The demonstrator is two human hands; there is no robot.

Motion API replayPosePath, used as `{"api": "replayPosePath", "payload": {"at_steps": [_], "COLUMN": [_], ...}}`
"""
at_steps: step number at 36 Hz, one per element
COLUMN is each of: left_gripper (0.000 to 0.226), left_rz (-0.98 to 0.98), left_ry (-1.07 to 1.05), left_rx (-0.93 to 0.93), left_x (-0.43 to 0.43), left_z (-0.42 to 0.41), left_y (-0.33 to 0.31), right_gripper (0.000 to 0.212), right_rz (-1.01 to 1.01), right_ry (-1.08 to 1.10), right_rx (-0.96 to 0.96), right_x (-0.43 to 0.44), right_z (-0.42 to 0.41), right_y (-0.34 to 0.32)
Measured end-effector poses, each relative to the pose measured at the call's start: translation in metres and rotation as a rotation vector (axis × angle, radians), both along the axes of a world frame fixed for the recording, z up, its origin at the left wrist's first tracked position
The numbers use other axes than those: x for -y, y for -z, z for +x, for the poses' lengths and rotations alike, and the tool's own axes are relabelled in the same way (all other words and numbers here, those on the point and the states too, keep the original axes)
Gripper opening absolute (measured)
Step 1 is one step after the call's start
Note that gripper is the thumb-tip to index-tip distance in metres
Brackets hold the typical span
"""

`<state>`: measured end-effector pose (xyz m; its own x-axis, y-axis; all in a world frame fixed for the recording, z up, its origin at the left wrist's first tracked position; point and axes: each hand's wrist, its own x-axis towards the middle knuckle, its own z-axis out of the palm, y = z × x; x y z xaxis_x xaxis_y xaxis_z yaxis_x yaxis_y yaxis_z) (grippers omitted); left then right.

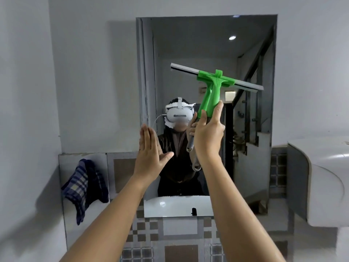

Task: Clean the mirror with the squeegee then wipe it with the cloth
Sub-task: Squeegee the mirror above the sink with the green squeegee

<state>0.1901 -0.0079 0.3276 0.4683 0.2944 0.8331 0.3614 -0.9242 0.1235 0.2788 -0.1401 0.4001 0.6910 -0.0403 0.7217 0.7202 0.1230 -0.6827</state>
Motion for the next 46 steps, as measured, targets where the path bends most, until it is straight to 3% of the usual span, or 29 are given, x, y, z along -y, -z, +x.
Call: {"api": "replayPosePath", "payload": {"at_steps": [12,20,29,41,46], "left_gripper": [0.091,0.098,0.091,0.092,0.089], "left_rz": [0.032,-0.007,-0.092,-0.187,-0.161], "left_ry": [0.072,0.077,0.055,-0.031,-0.055], "left_rx": [0.023,0.028,0.139,0.216,0.231], "left_x": [-0.004,0.001,0.017,0.022,0.016], "left_z": [-0.002,0.003,0.014,0.027,0.031], "left_y": [0.002,0.032,0.061,0.076,0.075], "right_gripper": [0.059,0.055,0.054,0.048,0.052], "right_rz": [-0.409,-0.444,-0.556,-0.673,-0.7], "right_ry": [0.042,0.152,0.209,0.267,0.266], "right_rx": [0.265,0.496,0.663,0.828,0.781], "right_x": [-0.024,0.001,0.04,0.085,0.119], "right_z": [-0.056,-0.022,0.017,0.063,0.087], "right_y": [0.04,0.039,0.024,0.006,0.023]}}
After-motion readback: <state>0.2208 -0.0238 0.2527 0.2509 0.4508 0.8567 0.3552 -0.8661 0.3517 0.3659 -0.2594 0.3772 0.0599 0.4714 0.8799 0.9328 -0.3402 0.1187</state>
